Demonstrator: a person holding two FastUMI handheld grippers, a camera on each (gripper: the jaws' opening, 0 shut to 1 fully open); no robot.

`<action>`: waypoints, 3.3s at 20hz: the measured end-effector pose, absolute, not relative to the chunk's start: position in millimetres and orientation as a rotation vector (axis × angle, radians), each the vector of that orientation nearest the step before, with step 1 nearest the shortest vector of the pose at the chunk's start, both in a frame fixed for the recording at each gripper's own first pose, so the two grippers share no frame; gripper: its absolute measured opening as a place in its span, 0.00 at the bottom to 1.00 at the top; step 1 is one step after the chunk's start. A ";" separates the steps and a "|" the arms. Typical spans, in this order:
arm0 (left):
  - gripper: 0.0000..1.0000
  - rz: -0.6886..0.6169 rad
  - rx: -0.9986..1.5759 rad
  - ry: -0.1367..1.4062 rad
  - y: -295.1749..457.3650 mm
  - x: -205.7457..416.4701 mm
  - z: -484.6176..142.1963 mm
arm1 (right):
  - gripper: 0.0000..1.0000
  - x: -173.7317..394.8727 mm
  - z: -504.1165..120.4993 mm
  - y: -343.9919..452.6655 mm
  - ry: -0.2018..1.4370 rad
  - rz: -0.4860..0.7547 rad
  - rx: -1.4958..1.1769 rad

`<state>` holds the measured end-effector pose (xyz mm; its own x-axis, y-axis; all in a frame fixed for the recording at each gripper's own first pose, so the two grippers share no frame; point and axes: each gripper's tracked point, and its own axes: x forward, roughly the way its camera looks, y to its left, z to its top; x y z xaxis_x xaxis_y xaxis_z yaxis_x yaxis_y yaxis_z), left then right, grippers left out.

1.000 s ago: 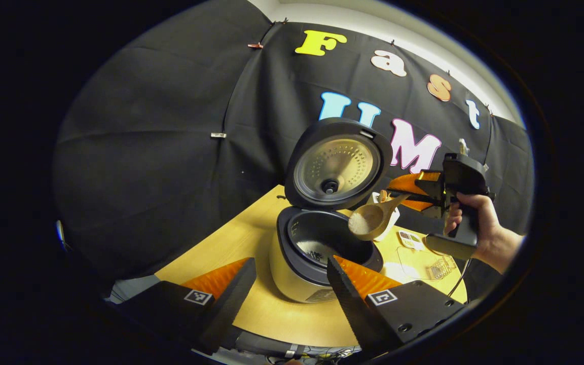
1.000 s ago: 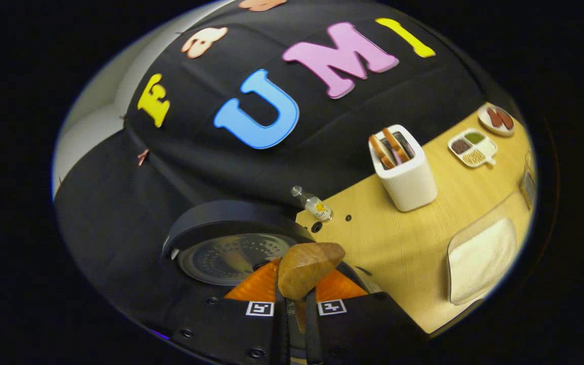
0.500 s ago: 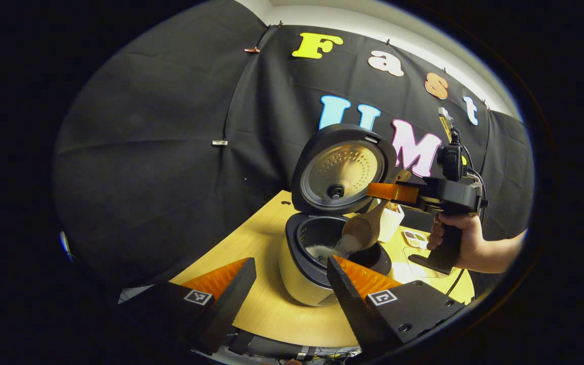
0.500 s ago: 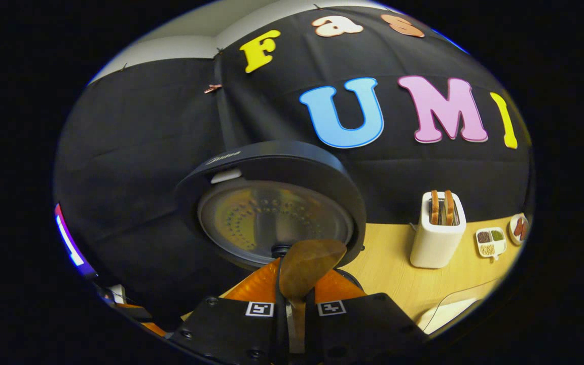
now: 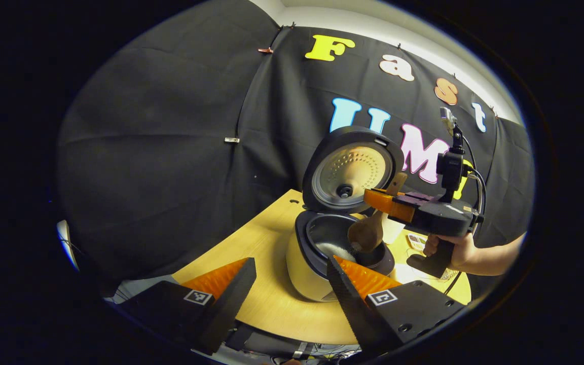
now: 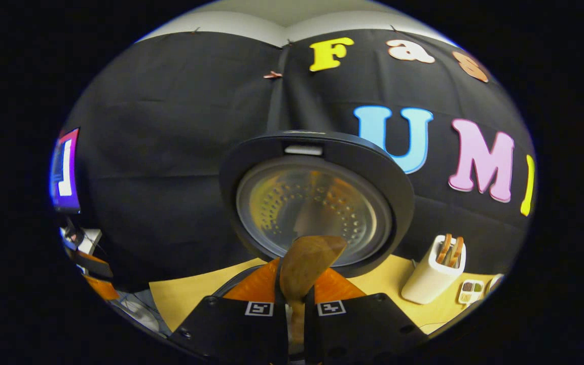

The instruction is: Close the left gripper, press the button to open the rice cooker; take a wooden spoon from the chopstick holder with the right hand, scoop a spoonful of rice and pour it into the rice cooker, then put the wooden spoon back into the chopstick holder.

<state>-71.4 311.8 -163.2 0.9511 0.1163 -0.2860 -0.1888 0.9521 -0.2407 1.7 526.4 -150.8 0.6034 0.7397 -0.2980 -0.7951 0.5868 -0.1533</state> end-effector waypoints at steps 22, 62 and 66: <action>0.96 0.056 -0.282 0.215 169.6 -39.0 -125.8 | 0.16 100.3 -42.1 300.3 0.247 0.469 0.278; 0.95 0.413 -0.056 -0.062 146.4 50.0 21.0 | 0.40 176.6 -221.2 -96.8 0.484 -0.126 0.351; 0.95 0.390 0.086 -0.121 155.8 60.3 52.4 | 0.87 154.0 -211.4 -96.9 0.492 -0.126 0.274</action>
<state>60.3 155.8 52.4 0.9178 0.3736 0.1341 -0.3839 0.9214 0.0605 154.0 -96.9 -211.4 0.8745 -0.0536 -0.4820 0.1849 0.9556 0.2293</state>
